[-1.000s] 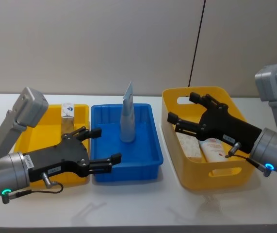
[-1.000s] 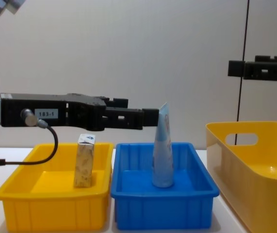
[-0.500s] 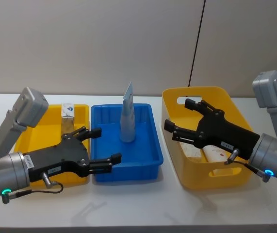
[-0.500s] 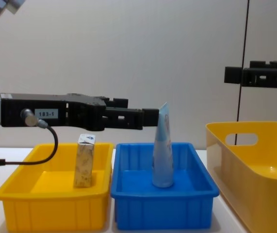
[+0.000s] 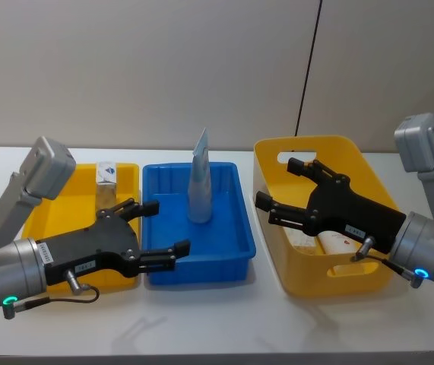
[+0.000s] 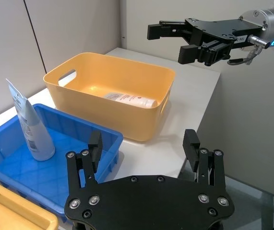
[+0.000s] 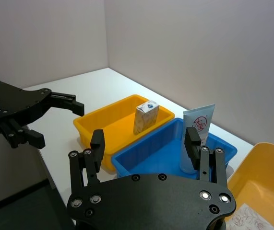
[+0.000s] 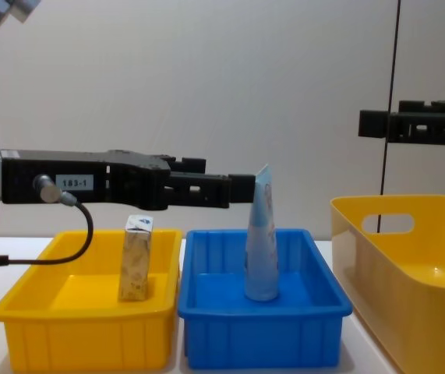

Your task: Bimanual collaborative sorting of washing and personal care products

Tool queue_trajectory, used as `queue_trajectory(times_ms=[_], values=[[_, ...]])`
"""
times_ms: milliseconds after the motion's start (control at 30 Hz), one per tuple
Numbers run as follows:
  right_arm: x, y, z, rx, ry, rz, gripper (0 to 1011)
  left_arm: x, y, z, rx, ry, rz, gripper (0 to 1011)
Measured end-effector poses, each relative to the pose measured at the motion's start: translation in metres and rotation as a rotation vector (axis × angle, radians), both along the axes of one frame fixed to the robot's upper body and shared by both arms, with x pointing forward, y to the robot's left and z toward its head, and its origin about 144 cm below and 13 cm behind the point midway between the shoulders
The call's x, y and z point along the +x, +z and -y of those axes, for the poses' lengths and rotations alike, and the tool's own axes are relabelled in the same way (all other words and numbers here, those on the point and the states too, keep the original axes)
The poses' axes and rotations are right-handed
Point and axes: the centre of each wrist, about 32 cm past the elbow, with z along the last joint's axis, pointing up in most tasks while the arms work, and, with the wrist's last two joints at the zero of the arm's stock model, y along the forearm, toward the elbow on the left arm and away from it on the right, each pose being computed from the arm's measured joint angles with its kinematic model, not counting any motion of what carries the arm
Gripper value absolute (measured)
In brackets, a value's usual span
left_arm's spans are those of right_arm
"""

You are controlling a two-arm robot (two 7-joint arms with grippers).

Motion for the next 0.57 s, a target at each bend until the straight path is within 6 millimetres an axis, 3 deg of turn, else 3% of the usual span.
queue_trajectory(times_ms=[567], values=[[-0.0005, -0.0004, -0.0001, 0.000, 0.004, -0.001, 1000, 0.0000, 0.0000, 0.0000, 0.000, 0.000, 0.000, 1002]])
